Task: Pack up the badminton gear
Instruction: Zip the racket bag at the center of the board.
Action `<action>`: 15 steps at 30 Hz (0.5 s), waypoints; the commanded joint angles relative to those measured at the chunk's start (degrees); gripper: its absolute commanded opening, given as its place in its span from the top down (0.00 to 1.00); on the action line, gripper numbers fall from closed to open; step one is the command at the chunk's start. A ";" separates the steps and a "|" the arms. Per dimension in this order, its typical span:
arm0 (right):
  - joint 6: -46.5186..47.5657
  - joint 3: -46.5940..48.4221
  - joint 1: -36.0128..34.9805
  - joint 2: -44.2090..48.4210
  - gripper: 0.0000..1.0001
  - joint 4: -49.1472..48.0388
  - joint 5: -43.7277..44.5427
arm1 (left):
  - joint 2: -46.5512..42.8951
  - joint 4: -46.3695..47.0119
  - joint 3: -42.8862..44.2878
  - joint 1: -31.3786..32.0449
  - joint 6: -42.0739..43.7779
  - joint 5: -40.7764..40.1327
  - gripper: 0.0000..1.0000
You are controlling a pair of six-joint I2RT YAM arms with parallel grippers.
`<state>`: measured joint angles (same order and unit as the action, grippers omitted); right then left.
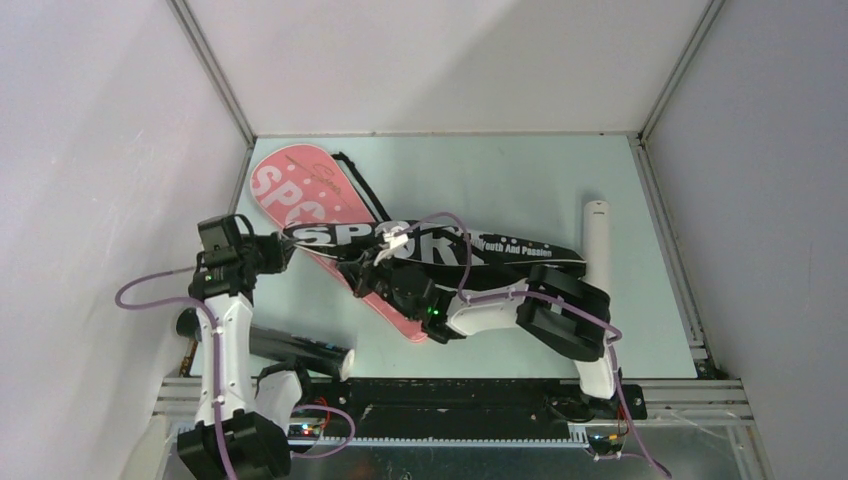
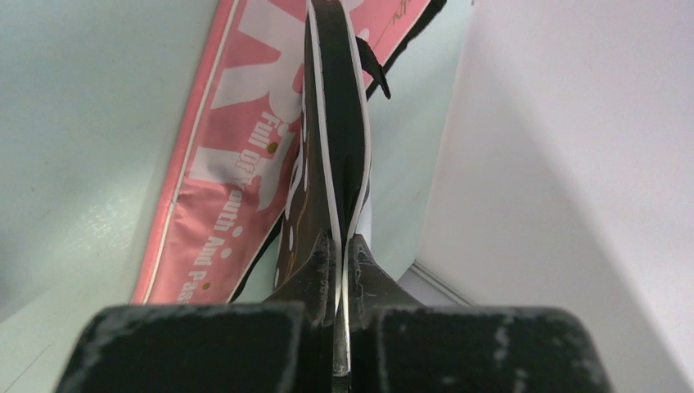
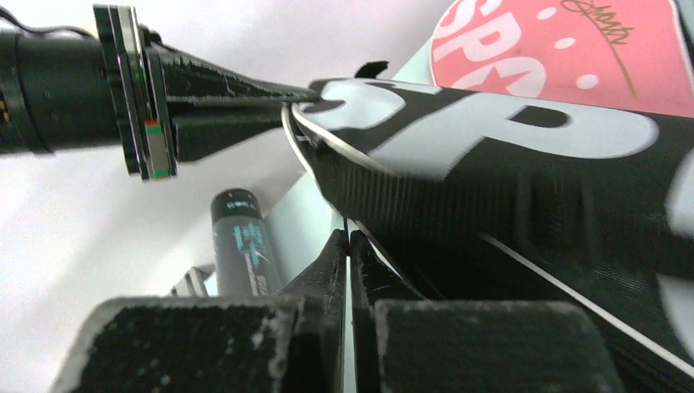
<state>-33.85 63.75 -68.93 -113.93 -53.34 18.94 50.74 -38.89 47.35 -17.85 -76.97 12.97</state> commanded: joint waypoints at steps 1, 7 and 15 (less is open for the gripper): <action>7.95 -5.17 1.10 5.80 1.00 -0.13 1.19 | 0.60 2.50 5.36 -1.54 1.80 -7.25 1.00; 11.79 -8.60 3.39 11.61 1.00 4.99 -4.90 | 2.40 4.58 7.71 -1.66 2.94 -9.37 1.00; 14.96 -14.15 6.72 19.83 1.00 14.57 -7.27 | 5.36 4.76 11.48 -1.95 5.15 -12.51 1.00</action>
<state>-22.33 52.66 -63.86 -99.37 -45.67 12.73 55.31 -39.38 54.26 -18.41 -74.04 7.18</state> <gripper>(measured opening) 0.007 0.019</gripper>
